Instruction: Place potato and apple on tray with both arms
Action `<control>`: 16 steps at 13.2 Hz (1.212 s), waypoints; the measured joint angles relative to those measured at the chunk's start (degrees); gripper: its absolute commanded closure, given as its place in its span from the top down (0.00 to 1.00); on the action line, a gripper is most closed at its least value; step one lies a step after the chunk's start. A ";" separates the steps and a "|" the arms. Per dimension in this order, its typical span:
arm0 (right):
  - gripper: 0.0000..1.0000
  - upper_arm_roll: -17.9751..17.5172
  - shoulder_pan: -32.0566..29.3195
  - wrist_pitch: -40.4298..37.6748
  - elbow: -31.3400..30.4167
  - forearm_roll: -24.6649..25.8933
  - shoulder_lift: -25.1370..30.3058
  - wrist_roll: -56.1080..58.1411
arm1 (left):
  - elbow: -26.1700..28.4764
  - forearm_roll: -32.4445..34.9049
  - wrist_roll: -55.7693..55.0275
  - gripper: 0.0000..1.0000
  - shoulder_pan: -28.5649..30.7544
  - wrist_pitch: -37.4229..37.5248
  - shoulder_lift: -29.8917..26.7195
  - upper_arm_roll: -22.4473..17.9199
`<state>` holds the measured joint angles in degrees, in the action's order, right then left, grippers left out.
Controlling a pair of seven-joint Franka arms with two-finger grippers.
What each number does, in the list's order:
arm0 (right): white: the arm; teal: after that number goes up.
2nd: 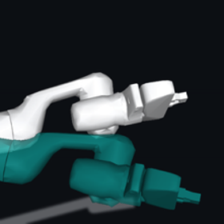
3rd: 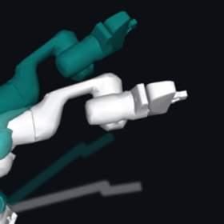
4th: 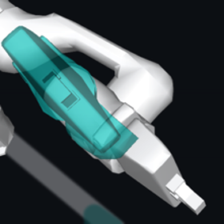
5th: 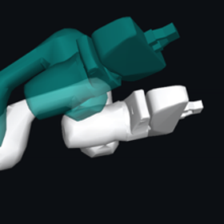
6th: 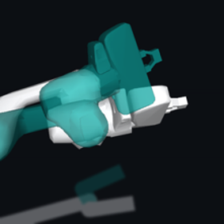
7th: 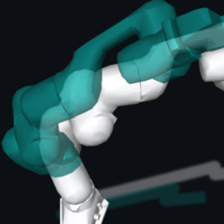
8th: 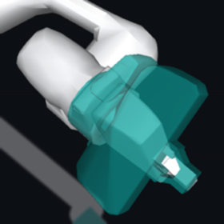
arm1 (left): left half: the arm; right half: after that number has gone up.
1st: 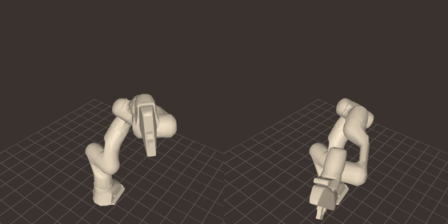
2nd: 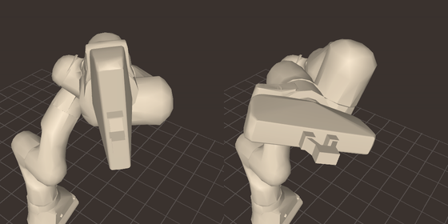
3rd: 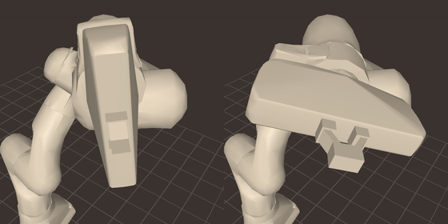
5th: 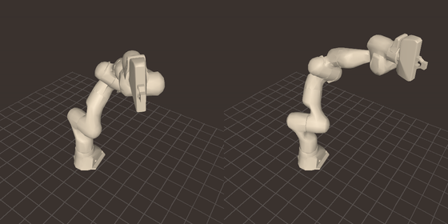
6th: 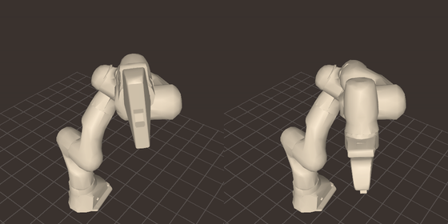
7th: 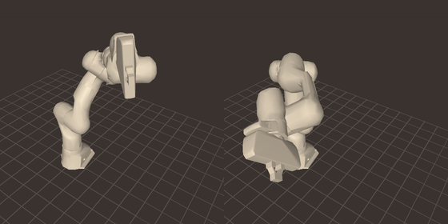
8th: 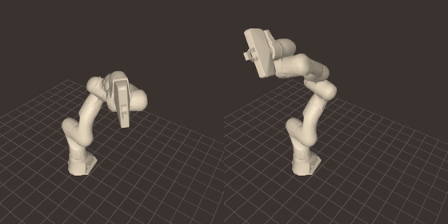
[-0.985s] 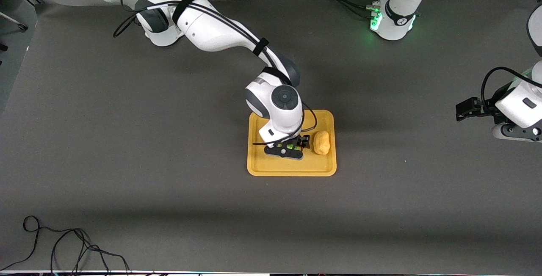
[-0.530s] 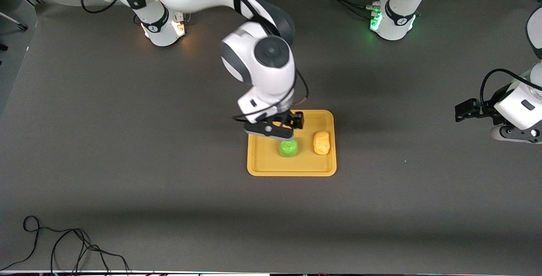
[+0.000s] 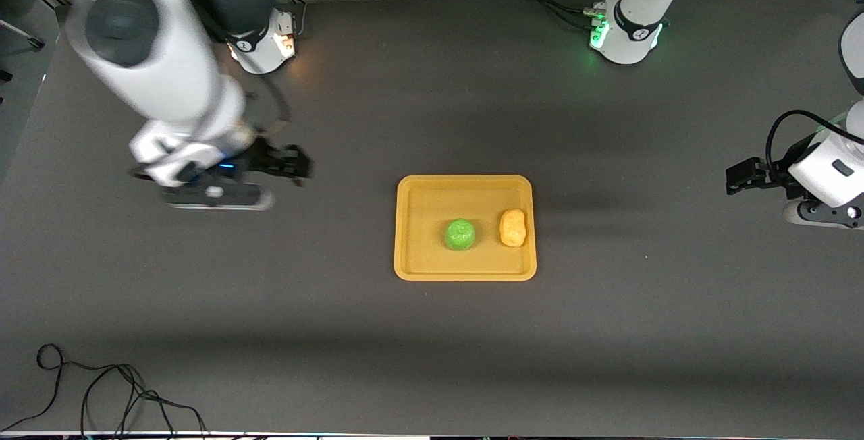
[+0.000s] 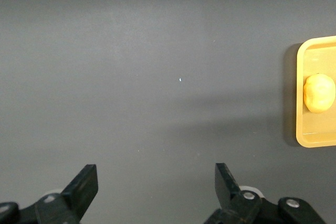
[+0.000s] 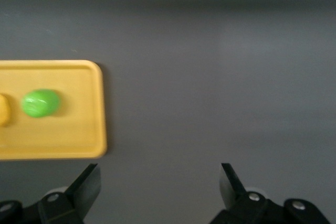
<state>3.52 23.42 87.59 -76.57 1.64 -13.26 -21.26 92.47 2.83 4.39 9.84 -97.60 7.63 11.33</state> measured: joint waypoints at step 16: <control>1.00 -0.13 -22.06 1.32 -13.08 -0.03 11.54 22.26 | 0.26 0.34 -0.75 0.99 0.55 -0.43 0.24 0.41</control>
<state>3.40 1.36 88.91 -89.65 1.61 -1.72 1.00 92.73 3.17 3.63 10.39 -98.02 7.87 11.75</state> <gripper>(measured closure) 0.000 0.004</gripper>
